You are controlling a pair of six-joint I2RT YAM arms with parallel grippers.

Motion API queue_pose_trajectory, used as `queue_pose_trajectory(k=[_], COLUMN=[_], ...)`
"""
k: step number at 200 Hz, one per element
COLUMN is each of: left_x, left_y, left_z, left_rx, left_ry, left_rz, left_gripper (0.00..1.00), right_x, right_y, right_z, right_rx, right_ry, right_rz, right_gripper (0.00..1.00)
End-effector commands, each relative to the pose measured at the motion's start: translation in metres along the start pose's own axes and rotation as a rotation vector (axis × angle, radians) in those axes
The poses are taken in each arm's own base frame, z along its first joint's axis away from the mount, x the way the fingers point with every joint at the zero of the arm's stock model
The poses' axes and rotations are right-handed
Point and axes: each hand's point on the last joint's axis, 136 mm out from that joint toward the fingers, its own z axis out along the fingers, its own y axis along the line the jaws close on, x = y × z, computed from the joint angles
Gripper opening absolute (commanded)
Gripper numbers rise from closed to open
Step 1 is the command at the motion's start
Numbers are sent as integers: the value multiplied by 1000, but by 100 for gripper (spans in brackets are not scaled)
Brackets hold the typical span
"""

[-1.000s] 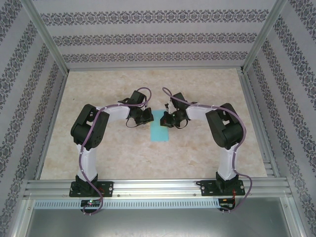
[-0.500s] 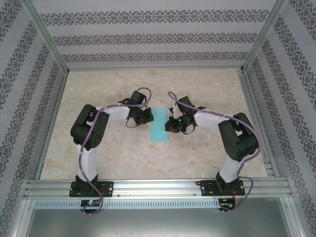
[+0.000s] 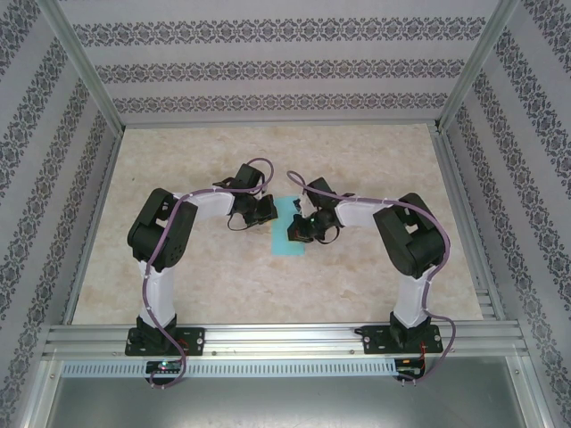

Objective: Fold a paper plane with a square sheet of paper (pick it up from the middle)

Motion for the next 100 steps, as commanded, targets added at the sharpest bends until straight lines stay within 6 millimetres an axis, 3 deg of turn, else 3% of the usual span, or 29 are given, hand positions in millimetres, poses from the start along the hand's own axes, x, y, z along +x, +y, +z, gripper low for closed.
queue_pose_trajectory(k=[1, 29, 51, 70, 100], left_x=[56, 55, 49, 40, 14], left_y=[109, 106, 99, 84, 50], left_z=[22, 21, 20, 20, 17], left_rx=[-367, -360, -341, -294, -212], left_ry=[150, 151, 141, 129, 99], left_rz=[-107, -95, -75, -29, 91], left_gripper=[0, 0, 0, 0, 1], right_x=[35, 74, 82, 62, 8], right_y=[-25, -40, -37, -22, 0], right_z=[-3, -11, -22, -38, -72], right_rx=[58, 86, 89, 86, 110], right_ry=[57, 111, 101, 19, -208], right_rz=[39, 72, 72, 45, 9], right_gripper=[0, 0, 0, 0, 1])
